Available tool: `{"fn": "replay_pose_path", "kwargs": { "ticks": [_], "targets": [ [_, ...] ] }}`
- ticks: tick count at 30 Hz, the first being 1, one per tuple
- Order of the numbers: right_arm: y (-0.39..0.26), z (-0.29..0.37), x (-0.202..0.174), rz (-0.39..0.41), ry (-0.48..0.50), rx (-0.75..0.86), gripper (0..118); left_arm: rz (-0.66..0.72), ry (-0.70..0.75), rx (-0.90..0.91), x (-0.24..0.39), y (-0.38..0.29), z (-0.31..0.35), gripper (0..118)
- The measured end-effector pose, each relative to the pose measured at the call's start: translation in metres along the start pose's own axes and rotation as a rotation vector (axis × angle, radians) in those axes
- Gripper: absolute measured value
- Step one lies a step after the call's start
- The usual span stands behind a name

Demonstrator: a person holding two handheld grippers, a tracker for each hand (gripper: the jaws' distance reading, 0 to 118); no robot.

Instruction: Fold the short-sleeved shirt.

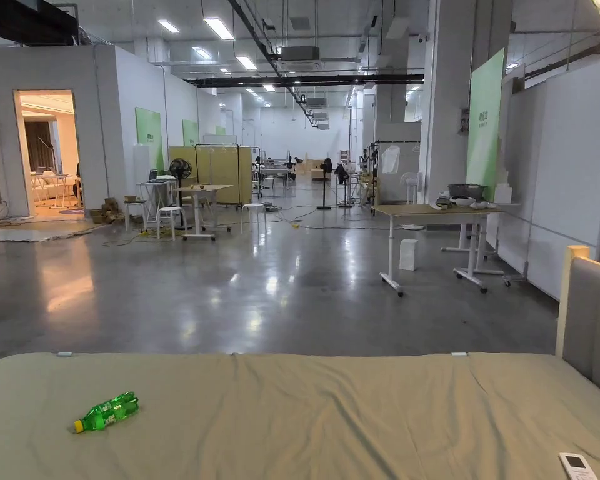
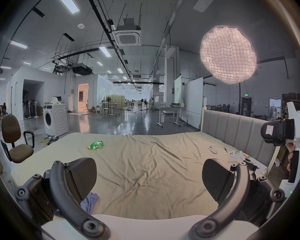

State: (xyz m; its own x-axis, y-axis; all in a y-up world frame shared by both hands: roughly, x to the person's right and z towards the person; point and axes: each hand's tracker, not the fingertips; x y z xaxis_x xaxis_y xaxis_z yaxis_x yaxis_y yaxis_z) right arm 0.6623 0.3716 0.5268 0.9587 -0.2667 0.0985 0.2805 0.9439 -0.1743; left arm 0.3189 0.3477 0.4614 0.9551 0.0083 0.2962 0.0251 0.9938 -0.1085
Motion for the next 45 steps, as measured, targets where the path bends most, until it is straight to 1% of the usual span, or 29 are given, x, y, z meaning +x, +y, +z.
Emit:
{"fn": "replay_pose_path", "kwargs": {
  "ticks": [3, 5, 7, 9, 11, 13, 15, 17, 18, 20, 21, 23, 24, 25, 26, 30, 38, 45],
  "targets": [
    [-0.001, 0.000, -0.001, -0.018, -0.042, -0.004, 118, -0.010, 0.009, -0.001, 0.000, 0.001, 0.000, 118],
    [-0.001, -0.002, 0.000, -0.010, -0.047, -0.010, 118, -0.008, 0.009, 0.001, -0.002, 0.001, 0.000, 118],
    [0.000, -0.005, 0.003, -0.022, -0.054, -0.036, 118, -0.004, 0.010, 0.005, -0.002, 0.001, 0.000, 118],
    [-0.004, -0.008, 0.008, -0.047, -0.097, -0.025, 118, -0.006, 0.009, 0.004, -0.002, 0.001, 0.000, 118],
    [-0.004, -0.009, 0.010, -0.042, -0.122, -0.010, 118, -0.011, 0.012, 0.004, -0.002, 0.001, 0.000, 118],
    [-0.005, -0.007, 0.011, -0.040, -0.119, 0.004, 118, -0.012, 0.008, 0.000, -0.002, 0.002, 0.000, 118],
    [-0.007, -0.007, 0.014, -0.024, -0.085, 0.013, 118, -0.011, 0.007, 0.003, -0.001, 0.002, 0.000, 118],
    [-0.006, -0.005, 0.014, 0.017, -0.016, 0.052, 118, -0.008, 0.005, 0.007, -0.001, 0.003, 0.001, 118],
    [-0.008, -0.005, 0.014, 0.055, 0.021, 0.082, 118, -0.006, 0.003, 0.010, -0.001, 0.003, 0.001, 118],
    [-0.011, -0.003, 0.017, 0.177, 0.100, 0.152, 118, -0.003, 0.001, 0.012, 0.000, 0.004, 0.001, 118],
    [-0.009, -0.001, 0.013, 0.234, 0.101, 0.168, 118, -0.004, -0.003, 0.014, 0.000, 0.004, 0.002, 118],
    [-0.007, -0.001, 0.005, 0.263, 0.011, 0.215, 118, -0.005, -0.006, 0.018, 0.001, 0.004, 0.003, 118],
    [-0.005, -0.002, 0.004, 0.295, 0.000, 0.230, 118, -0.006, -0.008, 0.020, 0.002, 0.005, 0.003, 118],
    [-0.010, -0.007, 0.006, 0.230, 0.016, 0.157, 118, -0.005, -0.008, 0.022, 0.002, 0.005, 0.003, 118],
    [-0.010, -0.007, 0.006, 0.254, 0.028, 0.184, 118, -0.003, -0.007, 0.023, 0.002, 0.005, 0.003, 118],
    [-0.013, -0.010, 0.007, 0.240, 0.039, 0.168, 118, -0.013, -0.014, 0.025, 0.004, 0.006, 0.004, 118],
    [-0.014, -0.010, 0.008, 0.256, 0.018, 0.161, 118, -0.008, -0.015, 0.036, 0.004, 0.009, 0.005, 118],
    [-0.015, -0.011, 0.010, 0.252, 0.014, 0.151, 118, -0.022, -0.022, 0.041, 0.006, 0.011, 0.007, 118]
  ]
}}
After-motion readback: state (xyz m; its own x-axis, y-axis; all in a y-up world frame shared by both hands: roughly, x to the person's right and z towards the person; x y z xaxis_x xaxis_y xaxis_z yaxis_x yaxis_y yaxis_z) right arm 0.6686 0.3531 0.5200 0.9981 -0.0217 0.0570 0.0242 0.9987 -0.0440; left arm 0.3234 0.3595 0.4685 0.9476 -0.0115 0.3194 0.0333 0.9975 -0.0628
